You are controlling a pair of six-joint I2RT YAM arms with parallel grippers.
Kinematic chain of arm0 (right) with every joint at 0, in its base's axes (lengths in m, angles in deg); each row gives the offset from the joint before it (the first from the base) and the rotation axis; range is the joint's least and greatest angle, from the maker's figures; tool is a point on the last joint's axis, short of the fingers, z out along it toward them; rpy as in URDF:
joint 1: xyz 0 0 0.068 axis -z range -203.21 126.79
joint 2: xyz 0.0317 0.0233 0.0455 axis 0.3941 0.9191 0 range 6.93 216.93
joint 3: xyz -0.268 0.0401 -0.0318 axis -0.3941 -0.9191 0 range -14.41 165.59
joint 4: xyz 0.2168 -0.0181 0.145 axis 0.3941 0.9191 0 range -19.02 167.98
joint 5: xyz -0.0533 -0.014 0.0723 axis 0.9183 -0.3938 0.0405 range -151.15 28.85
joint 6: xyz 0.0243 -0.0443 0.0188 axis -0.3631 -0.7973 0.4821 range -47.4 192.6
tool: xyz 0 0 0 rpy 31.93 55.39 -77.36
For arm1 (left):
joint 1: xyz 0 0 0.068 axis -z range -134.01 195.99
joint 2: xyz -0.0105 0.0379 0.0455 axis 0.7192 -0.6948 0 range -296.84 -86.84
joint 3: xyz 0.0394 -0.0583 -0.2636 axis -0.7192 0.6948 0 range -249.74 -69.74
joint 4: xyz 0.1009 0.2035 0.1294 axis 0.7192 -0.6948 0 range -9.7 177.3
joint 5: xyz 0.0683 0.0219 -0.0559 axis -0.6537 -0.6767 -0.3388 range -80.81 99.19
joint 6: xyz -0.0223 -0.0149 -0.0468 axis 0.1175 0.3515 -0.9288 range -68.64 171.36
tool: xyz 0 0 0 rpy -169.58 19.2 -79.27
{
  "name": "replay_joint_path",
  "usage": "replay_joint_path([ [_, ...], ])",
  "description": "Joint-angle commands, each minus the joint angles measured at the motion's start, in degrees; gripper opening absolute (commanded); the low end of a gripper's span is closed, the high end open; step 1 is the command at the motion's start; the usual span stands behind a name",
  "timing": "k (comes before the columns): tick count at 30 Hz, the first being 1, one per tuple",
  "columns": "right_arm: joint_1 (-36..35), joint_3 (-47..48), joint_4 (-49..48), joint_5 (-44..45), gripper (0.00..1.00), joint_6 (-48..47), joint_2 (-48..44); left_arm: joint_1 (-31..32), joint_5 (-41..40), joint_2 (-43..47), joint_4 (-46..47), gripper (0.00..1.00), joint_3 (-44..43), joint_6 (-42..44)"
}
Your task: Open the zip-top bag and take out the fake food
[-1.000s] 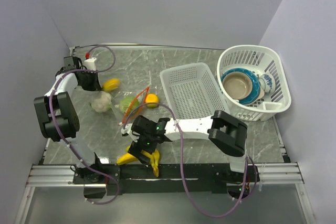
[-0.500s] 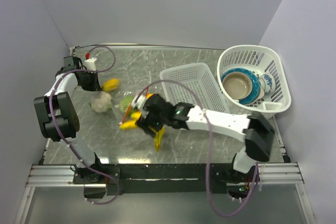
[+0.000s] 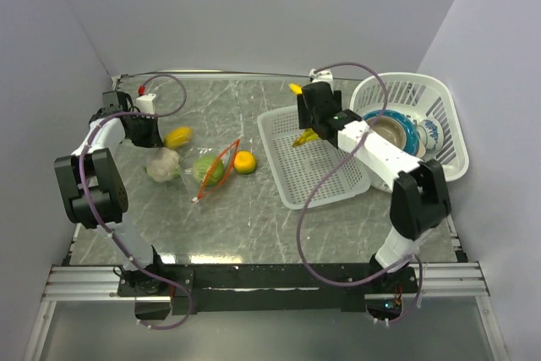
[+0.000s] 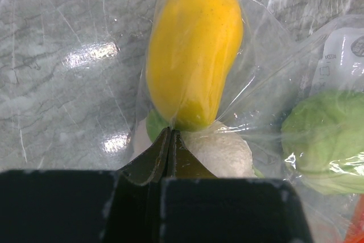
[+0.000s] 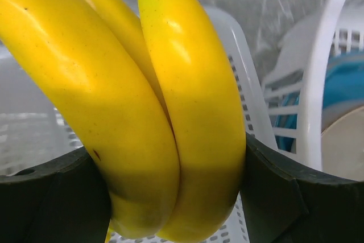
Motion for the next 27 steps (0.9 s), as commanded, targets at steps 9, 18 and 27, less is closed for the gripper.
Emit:
replay_joint_path([
  [9,1.59,5.13,7.53,0.81,0.23,7.94,8.84,-0.31,-0.09,2.15,-1.28,0.01,0.69,1.19],
  [18,0.37,1.26,7.80,3.79,1.00,10.14,-0.98,-0.31,-0.09,1.54,-1.37,0.01,0.08,1.01],
  [27,-15.42,-1.11,4.91,3.53,1.00,3.12,-6.54,-0.22,0.44,1.19,-1.19,0.01,0.34,0.39],
])
